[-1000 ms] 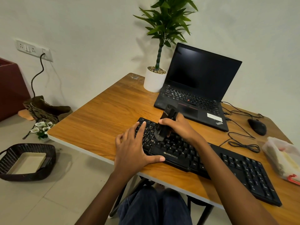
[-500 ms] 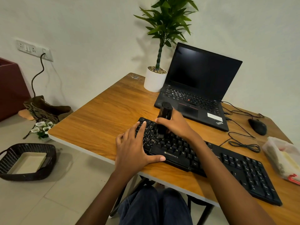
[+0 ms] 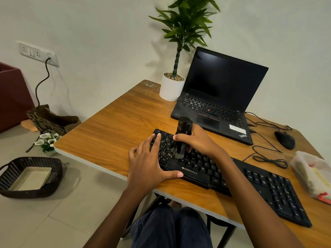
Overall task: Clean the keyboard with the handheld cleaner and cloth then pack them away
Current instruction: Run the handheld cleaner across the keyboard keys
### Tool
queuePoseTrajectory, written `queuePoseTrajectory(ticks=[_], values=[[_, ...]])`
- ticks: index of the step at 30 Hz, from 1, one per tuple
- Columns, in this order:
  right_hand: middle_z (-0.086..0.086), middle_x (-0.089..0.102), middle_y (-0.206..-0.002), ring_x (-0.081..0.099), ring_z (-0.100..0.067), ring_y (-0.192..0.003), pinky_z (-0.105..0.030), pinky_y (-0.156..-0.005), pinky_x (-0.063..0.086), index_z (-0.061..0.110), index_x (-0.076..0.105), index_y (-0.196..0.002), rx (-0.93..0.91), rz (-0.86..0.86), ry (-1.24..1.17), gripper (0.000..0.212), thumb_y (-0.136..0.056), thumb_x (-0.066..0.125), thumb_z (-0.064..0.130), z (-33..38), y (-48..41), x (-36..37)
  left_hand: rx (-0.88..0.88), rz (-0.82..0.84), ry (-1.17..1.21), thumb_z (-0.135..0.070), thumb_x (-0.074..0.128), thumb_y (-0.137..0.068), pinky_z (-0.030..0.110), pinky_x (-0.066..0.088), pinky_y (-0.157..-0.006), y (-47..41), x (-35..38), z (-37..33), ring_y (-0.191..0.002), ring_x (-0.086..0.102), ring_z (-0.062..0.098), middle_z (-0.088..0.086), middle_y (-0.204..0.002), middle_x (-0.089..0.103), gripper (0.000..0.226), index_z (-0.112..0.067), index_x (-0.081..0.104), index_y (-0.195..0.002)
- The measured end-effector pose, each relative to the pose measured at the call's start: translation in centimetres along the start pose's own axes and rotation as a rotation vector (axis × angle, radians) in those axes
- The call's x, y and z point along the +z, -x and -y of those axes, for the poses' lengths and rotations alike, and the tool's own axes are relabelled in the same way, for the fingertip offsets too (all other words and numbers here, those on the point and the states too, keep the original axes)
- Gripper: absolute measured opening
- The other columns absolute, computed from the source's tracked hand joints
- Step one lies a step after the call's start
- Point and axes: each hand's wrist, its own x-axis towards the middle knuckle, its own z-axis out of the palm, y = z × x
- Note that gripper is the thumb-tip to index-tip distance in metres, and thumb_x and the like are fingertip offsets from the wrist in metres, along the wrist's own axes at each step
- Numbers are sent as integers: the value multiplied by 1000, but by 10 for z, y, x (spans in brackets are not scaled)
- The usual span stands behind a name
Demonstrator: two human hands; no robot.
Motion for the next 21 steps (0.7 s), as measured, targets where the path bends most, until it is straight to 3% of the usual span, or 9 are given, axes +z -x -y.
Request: queuePoseTrajectory(ticks=[5,8,12,17,21], values=[[-13,66,-82,66,-20,-66,-24,-49,49,8,54,-91,-34,77,-23,24,-79,70,22,2,3,5,9,-4,1,-101,12,-47,46,29,-100,0,1,-1,-129,41,25,6,-145,39,130,-17,29,-146],[-2,62,-80,65,-20,-68,-27,-51,50,20,51,-85,-56,-71,97,27,-74,74,29,4,1,6,5,0,-4,-99,15,-53,49,37,-94,0,2,-1,-121,50,28,9,-138,48,125,-13,38,-141],[-13,67,-84,69,-25,-64,-29,-47,53,5,54,-93,-4,69,-45,33,-76,75,23,1,4,2,2,-2,-7,-101,12,-48,47,29,-101,1,-1,-2,-129,41,26,6,-145,39,131,-15,29,-146],[-2,66,-81,68,-14,-62,-27,-48,54,18,53,-88,-9,-113,-5,29,-74,76,27,0,8,7,-10,18,-23,-100,13,-49,48,31,-99,1,0,-2,-128,43,26,7,-144,41,130,-13,31,-145],[-12,69,-80,66,-24,-59,-26,-46,52,6,55,-91,23,14,-100,28,-77,73,23,-2,12,8,-3,14,-10,-100,12,-48,47,29,-101,1,0,-2,-129,41,26,7,-146,38,132,-13,29,-146]])
